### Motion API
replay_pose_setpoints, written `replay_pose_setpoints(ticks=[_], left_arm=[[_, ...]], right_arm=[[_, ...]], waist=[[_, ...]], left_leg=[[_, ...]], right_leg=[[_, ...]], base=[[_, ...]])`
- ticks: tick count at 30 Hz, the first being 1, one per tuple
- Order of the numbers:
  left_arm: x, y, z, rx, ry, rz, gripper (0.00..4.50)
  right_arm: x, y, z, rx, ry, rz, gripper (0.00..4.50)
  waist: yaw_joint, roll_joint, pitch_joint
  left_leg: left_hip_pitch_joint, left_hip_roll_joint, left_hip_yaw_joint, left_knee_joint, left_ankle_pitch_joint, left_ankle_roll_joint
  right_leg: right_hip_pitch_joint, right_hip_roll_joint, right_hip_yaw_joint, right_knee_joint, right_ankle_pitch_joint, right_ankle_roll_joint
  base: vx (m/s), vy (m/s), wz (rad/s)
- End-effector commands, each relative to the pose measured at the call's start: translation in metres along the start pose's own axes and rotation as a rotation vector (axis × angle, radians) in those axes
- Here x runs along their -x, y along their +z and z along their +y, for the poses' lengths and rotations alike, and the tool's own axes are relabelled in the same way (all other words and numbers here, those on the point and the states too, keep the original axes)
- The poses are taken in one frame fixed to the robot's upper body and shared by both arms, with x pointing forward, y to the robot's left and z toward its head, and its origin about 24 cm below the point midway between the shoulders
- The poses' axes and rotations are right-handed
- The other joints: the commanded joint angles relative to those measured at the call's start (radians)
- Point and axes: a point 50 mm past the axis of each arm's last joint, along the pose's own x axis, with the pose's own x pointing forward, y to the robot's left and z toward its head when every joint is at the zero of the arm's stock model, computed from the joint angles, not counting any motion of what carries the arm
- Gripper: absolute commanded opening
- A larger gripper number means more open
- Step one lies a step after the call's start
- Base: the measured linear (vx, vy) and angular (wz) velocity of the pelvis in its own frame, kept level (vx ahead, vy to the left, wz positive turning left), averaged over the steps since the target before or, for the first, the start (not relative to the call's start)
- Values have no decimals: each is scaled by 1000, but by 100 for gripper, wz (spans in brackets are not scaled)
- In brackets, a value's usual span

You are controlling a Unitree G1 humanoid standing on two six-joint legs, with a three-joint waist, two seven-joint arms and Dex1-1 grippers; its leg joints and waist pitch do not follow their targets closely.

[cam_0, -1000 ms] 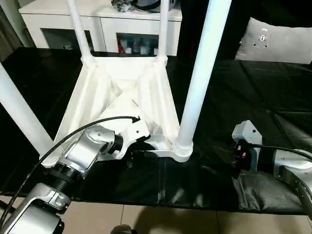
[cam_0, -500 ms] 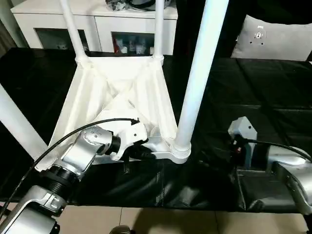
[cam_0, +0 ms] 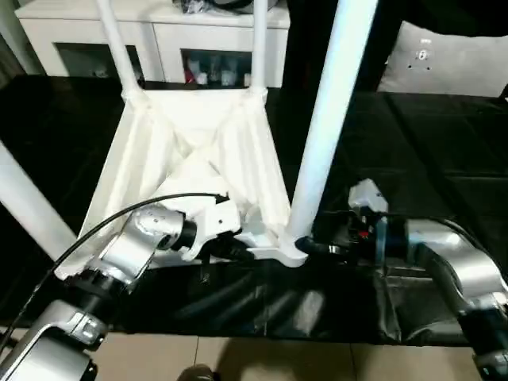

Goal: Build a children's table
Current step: Rotate leg to tighten

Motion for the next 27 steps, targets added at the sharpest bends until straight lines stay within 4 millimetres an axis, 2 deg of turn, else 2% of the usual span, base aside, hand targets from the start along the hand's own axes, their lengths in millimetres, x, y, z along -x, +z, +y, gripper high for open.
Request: replay_pose_setpoints(ticks=[1,3,11,16,18,19,20,21,22,23,25,27], left_arm=[[-4,5,1,-16,-3,-7,0],[-5,5,2,-13,2,-10,0],[-4,2,0,9,-6,-11,0],[-7,4,1,54,8,-27,0],[-12,11,4,92,55,-49,0],[-12,11,4,92,55,-49,0],[-18,19,9,133,113,-79,0],[-20,21,10,141,126,-85,0],[-21,23,11,152,143,-93,0],[-31,32,15,179,207,-111,0],[-38,38,18,190,248,-117,0],[-48,48,19,196,288,-132,0]], right_arm=[[-4,2,1,14,46,-2,306],[-5,2,-2,13,59,-1,281],[-4,1,-3,-5,93,-3,213],[-10,-2,-4,-38,31,-19,197],[-17,-3,-8,-59,-82,-18,194],[-17,-3,-8,-59,-82,-18,194],[-26,-3,-13,-78,-200,-15,193],[-27,-3,-14,-82,-225,-14,193],[-29,-3,-15,-87,-259,-12,193],[-37,-4,-20,-135,-376,-11,192],[-42,-5,-22,-165,-464,-6,191],[-47,-6,-23,-187,-554,-18,190]], waist=[[-1,-12,-69],[-1,-17,-68],[4,-15,-72],[4,-14,-71],[3,-14,-68],[0,-11,-66],[-6,-12,-64],[-10,-12,-64],[-16,-13,-62],[-23,-10,-61],[-33,-11,-59],[-34,-13,-60]], left_leg=[[21,61,-8,-58,27,116],[23,63,-8,-61,7,103],[20,61,-6,-55,53,122],[21,61,-6,-57,47,118],[22,62,-6,-60,25,108],[24,62,-7,-64,6,93],[24,62,-8,-69,-14,75],[24,61,-8,-70,-21,67],[23,61,-10,-75,-45,45],[23,60,-10,-78,-68,30],[28,57,-10,-81,-95,8],[26,56,-8,-81,-92,3]], right_leg=[[41,-82,26,-50,259,-307],[41,-82,27,-53,212,-303],[39,-80,26,-45,269,-301],[39,-80,26,-47,254,-304],[36,-81,26,-51,217,-303],[36,-81,26,-55,186,-302],[38,-83,27,-58,153,-298],[38,-83,27,-60,139,-298],[40,-84,27,-65,95,-288],[40,-83,28,-71,62,-279],[36,-82,31,-78,16,-270],[36,-84,34,-84,-2,-250]], base=[[0,0,0],[0,0,0],[0,0,0],[0,0,0],[0,0,0],[0,0,0],[0,0,0],[0,0,0],[0,0,0],[0,0,0],[0,0,0],[0,0,0]])
